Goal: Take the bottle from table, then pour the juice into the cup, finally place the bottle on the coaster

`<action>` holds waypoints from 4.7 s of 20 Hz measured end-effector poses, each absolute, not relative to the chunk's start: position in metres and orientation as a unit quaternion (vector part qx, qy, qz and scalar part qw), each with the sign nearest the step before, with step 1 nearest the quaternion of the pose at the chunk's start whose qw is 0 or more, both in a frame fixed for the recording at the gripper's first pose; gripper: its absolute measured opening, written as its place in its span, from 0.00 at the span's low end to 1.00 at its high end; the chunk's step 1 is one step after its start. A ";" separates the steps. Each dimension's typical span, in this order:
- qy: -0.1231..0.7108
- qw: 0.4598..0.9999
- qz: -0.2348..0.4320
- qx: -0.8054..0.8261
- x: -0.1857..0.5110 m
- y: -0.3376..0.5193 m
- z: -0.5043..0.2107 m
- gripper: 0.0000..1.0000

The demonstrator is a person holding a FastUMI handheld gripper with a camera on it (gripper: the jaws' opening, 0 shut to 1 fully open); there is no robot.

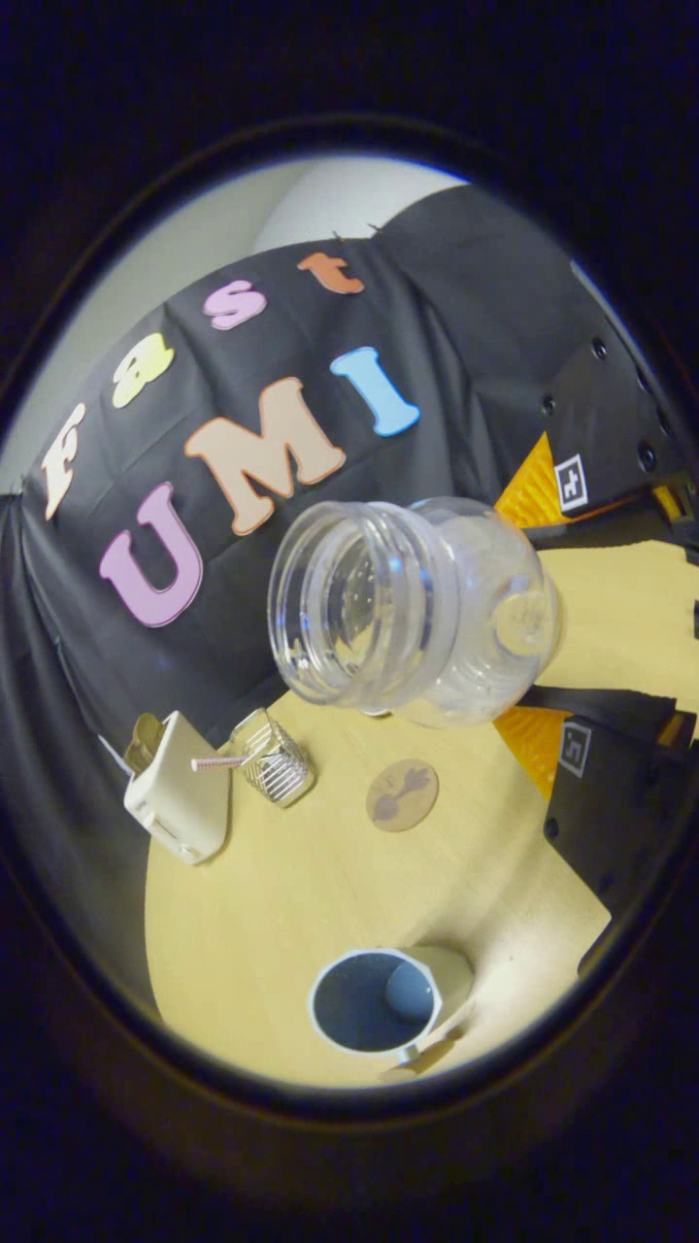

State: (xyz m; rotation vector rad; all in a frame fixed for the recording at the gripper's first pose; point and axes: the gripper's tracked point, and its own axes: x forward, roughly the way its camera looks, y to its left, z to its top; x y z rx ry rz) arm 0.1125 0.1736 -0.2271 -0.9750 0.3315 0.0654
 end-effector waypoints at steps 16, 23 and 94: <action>0.014 0.749 0.043 -0.661 0.128 0.219 -0.190 0.63; -0.043 0.706 0.050 -0.705 0.127 0.237 -0.174 0.63; -0.173 0.614 0.044 -0.769 0.149 0.280 -0.090 0.63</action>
